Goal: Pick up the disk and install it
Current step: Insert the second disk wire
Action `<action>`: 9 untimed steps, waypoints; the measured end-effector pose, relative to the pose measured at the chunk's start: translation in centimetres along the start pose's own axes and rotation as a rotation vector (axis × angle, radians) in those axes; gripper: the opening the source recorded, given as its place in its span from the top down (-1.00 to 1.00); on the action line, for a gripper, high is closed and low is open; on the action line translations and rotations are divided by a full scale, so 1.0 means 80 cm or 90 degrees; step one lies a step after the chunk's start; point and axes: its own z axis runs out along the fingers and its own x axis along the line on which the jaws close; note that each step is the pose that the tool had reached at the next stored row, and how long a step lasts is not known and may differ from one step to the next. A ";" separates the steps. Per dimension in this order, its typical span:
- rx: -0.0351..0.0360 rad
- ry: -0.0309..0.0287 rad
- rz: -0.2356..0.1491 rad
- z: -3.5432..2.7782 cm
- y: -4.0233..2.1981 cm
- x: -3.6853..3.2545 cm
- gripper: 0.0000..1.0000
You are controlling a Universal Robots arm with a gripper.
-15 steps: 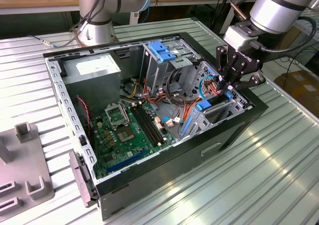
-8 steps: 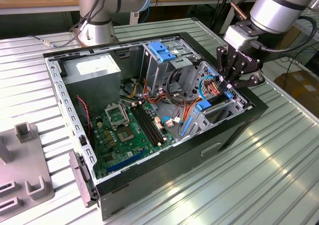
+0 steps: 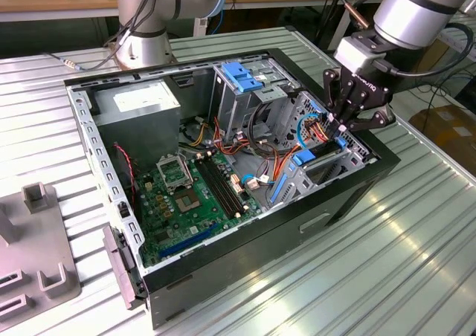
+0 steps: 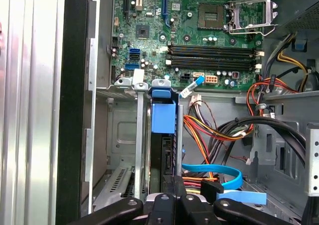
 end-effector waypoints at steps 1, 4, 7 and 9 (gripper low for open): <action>0.0000 -0.0001 0.000 -0.0001 0.0000 0.0000 0.80; -0.0001 0.0000 0.000 -0.0029 0.0001 0.0000 0.80; -0.0004 0.0000 0.000 -0.0104 0.0001 -0.0001 0.80; -0.0005 -0.0001 0.000 -0.0159 0.0002 -0.0002 0.80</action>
